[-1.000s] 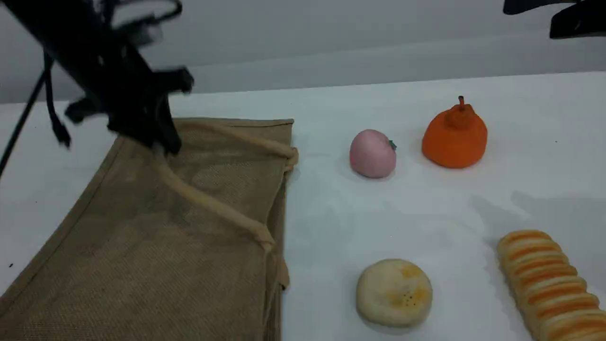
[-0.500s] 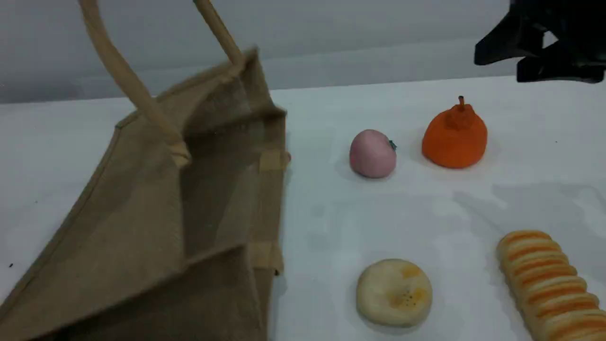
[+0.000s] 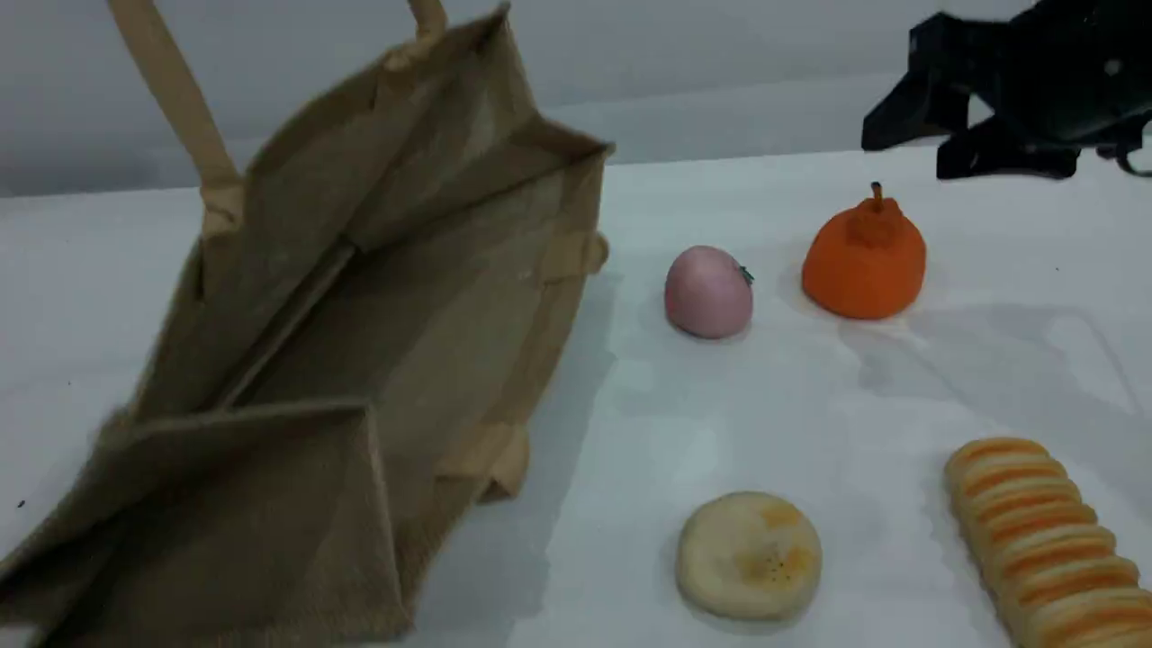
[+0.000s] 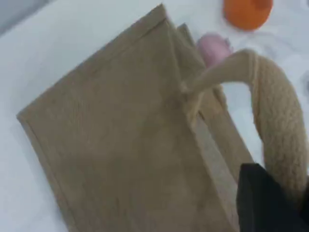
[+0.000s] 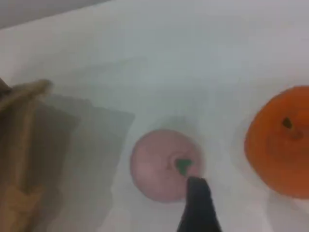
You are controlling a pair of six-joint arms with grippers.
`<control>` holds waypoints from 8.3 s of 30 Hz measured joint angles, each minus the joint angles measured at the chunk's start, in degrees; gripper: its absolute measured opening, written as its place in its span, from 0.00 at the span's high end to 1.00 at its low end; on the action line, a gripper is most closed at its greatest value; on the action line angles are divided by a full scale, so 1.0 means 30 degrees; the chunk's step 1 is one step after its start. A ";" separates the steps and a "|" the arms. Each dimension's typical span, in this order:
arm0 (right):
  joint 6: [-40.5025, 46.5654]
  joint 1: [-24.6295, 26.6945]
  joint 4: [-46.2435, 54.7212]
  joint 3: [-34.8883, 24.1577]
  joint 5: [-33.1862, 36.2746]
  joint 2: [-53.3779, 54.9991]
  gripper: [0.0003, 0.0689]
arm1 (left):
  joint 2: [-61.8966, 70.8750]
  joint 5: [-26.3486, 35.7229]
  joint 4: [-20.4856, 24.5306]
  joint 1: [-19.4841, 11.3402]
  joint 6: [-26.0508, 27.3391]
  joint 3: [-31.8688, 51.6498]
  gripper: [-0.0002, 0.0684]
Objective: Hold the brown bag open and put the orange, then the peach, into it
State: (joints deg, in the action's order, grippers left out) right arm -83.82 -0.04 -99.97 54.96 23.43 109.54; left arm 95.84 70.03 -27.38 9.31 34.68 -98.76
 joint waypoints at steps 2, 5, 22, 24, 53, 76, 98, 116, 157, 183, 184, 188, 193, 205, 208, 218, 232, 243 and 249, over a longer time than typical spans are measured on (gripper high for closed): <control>-0.0079 0.0000 0.0000 0.0300 -0.0028 0.0501 0.36 | 0.0000 -0.0018 -0.0831 0.0000 0.0410 -0.0136 0.88; -0.0148 0.0000 0.0000 0.0872 -0.0209 0.1177 0.36 | 0.0000 -0.0018 -0.1453 0.0000 0.0868 -0.0136 0.88; -0.1278 0.0000 0.0000 0.2734 -0.1445 0.2823 0.36 | 0.0000 -0.0040 -0.1381 0.0000 0.0170 -0.0119 0.88; -0.1278 0.0000 0.0000 0.3062 -0.1445 0.3197 0.36 | 0.0000 -0.0040 -0.1381 0.0000 0.0090 -0.0119 0.88; -0.0118 0.0000 0.1954 0.5382 -0.1268 0.3656 0.95 | 0.0000 -0.0023 -0.1438 0.0000 -0.0745 -0.0102 0.88; 1.1831 -0.2356 1.3354 0.1871 0.8247 -0.6545 0.95 | 0.0000 -0.0023 -0.1421 0.0000 -0.0663 -0.0102 0.88; 0.9716 -1.1469 0.7008 0.1124 -0.4843 -0.3347 0.95 | 0.0000 -0.0023 -0.1421 0.0000 -0.0644 -0.0102 0.88; 0.4640 -1.1657 0.2903 0.5288 0.0148 0.2365 0.76 | 0.0000 -0.0023 -0.1401 0.0000 -0.0644 -0.0102 0.88; 0.9856 -0.3616 1.1744 0.5260 -0.2265 0.1981 0.34 | -0.1745 0.0014 0.0669 -0.0062 -0.0346 -0.0102 0.88; 0.2949 -0.4198 0.4775 0.5573 -0.2022 0.4513 0.34 | -0.1745 -0.0024 -0.0448 -0.0040 -0.1083 -0.0102 0.88; 0.2631 -0.4215 0.4384 0.5752 -0.2000 0.4766 0.34 | -0.1745 -0.0024 -0.0448 -0.0040 -0.1171 -0.0102 0.88; 0.2056 -0.4215 0.3522 0.6334 -0.2000 0.5839 0.34 | -0.1745 -0.0024 -0.0448 -0.0040 -0.1241 -0.0102 0.88; 0.1943 -0.4215 0.3589 0.6422 -0.1614 0.6812 0.34 | -0.1745 -0.0024 -0.0448 -0.0040 -0.1241 -0.0102 0.88; -0.0651 -0.4215 0.0809 0.6596 -0.1479 0.7822 0.37 | -0.1745 -0.0024 -0.0448 -0.0040 -0.1241 -0.0102 0.88; -0.0872 -0.4241 0.0421 0.6618 -0.1411 0.8056 0.41 | -0.1745 -0.0024 -0.0448 -0.0040 -0.1241 -0.0102 0.88; -0.1505 -0.4255 0.0296 0.6618 -0.1350 0.8184 0.75 | -0.1745 -0.0024 -0.0504 -0.0040 -0.1241 -0.0102 0.88; 0.4904 -0.2827 0.7678 0.6525 -0.0009 0.5591 0.96 | -0.1745 -0.0024 -0.0374 -0.0040 -0.1270 -0.0102 0.88; 1.4810 0.0400 1.8383 0.6542 0.5201 -0.0606 0.96 | -0.1745 -0.0024 -0.0369 -0.0040 -0.1307 -0.0102 0.88; 1.5813 0.0372 1.8867 0.6542 0.8063 -0.3881 0.96 | -0.1745 -0.0024 -0.0352 -0.0040 -0.1198 -0.0102 0.88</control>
State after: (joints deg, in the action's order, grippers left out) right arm -36.38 1.08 -43.37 74.59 47.61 97.90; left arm 90.60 69.96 -28.44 9.19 31.08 -99.07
